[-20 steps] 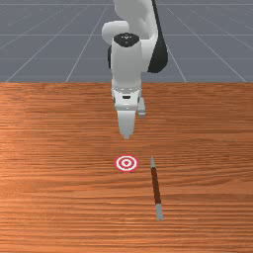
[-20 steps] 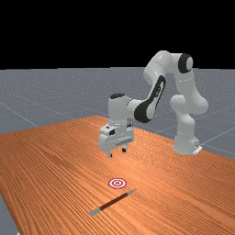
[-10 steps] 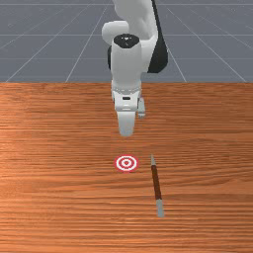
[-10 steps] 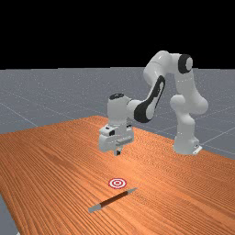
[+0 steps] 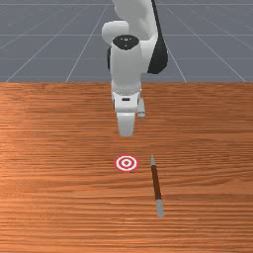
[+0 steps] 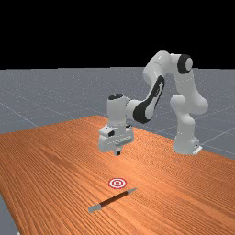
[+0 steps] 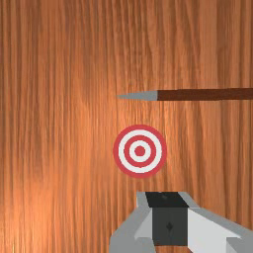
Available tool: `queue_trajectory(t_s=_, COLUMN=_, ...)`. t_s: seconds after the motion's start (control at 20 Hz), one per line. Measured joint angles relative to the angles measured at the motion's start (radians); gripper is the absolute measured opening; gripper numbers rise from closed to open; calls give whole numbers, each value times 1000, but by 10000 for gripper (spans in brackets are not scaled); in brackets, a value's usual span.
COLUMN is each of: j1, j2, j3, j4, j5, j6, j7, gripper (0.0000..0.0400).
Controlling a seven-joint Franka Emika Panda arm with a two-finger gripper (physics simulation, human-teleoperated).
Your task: Pick up the pen and put it to the marker
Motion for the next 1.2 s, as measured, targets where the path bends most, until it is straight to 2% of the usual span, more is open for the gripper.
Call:
queue_trajectory(t_s=0.05, j1=1, j2=7, j3=0, j4=15, j5=0, j6=-24, j7=3, gripper=0)
queue_trajectory(t_s=0.1, j1=-11, j2=-5, j3=16, j4=-12, j5=35, j6=20, j7=-21, gripper=0)
queue_trajectory(t_s=0.15, j1=-9, j2=-5, j3=24, j4=-12, j5=46, j6=21, j7=-16, gripper=0)
queue_trajectory(t_s=0.25, j1=19, j2=-1, j3=37, j4=-7, j5=50, j6=23, j7=32, gripper=0)
queue_trajectory(t_s=0.3, j1=70, j2=5, j3=18, j4=4, j5=3, j6=17, j7=156, gripper=0)
queue_trajectory(t_s=0.4, j1=87, j2=18, j3=66, j4=21, j5=49, j6=20, j7=132, gripper=0)
queue_trajectory(t_s=0.6, j1=144, j2=50, j3=113, j4=65, j5=79, j6=20, j7=193, gripper=0)
queue_trajectory(t_s=0.65, j1=199, j2=58, j3=73, j4=86, j5=7, j6=-1, j7=316, gripper=0)
queue_trajectory(t_s=0.7, j1=192, j2=98, j3=89, j4=160, j5=17, j6=-105, j7=267, gripper=0)
queue_trajectory(t_s=0.9, j1=190, j2=209, j3=95, j4=252, j5=26, j6=-162, j7=258, gripper=0)
queue_trajectory(t_s=1.0, j1=192, j2=213, j3=91, j4=193, j5=19, j6=-59, j7=259, gripper=0)
queue_trajectory(t_s=1.15, j1=192, j2=246, j3=87, j4=239, j5=15, j6=-64, j7=256, gripper=0)
queue_trajectory(t_s=1.2, j1=190, j2=240, j3=88, j4=220, j5=0, j6=-17, j7=227, gripper=0)
